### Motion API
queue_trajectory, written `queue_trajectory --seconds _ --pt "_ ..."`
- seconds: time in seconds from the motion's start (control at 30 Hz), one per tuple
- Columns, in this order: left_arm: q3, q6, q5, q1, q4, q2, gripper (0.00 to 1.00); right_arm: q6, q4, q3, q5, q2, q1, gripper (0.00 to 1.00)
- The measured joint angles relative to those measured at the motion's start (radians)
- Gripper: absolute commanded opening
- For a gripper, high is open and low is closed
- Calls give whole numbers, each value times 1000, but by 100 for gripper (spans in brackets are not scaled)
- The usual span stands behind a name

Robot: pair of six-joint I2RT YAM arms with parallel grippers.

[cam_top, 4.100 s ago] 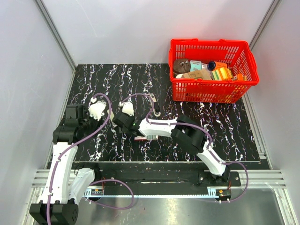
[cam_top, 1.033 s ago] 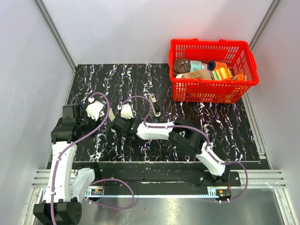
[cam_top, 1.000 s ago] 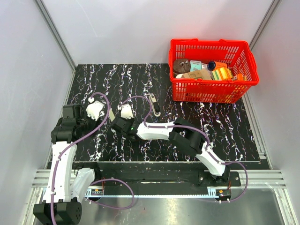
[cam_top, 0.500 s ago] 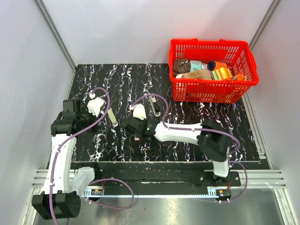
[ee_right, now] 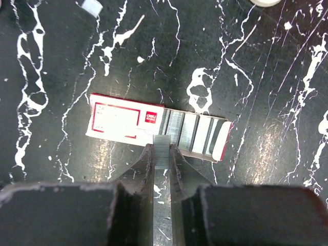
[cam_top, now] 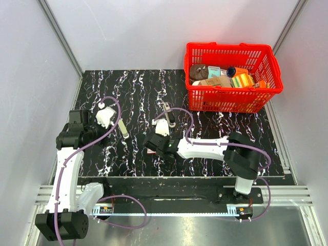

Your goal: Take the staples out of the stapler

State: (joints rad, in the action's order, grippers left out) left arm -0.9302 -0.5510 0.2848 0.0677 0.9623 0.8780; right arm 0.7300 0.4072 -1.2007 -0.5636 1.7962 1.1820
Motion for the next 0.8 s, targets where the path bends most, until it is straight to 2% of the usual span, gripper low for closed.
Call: queue_trajectory --seconds 0.8 --pt "22 0 0 0 -14 -13 62 50 1 29 -23 42 0 4"
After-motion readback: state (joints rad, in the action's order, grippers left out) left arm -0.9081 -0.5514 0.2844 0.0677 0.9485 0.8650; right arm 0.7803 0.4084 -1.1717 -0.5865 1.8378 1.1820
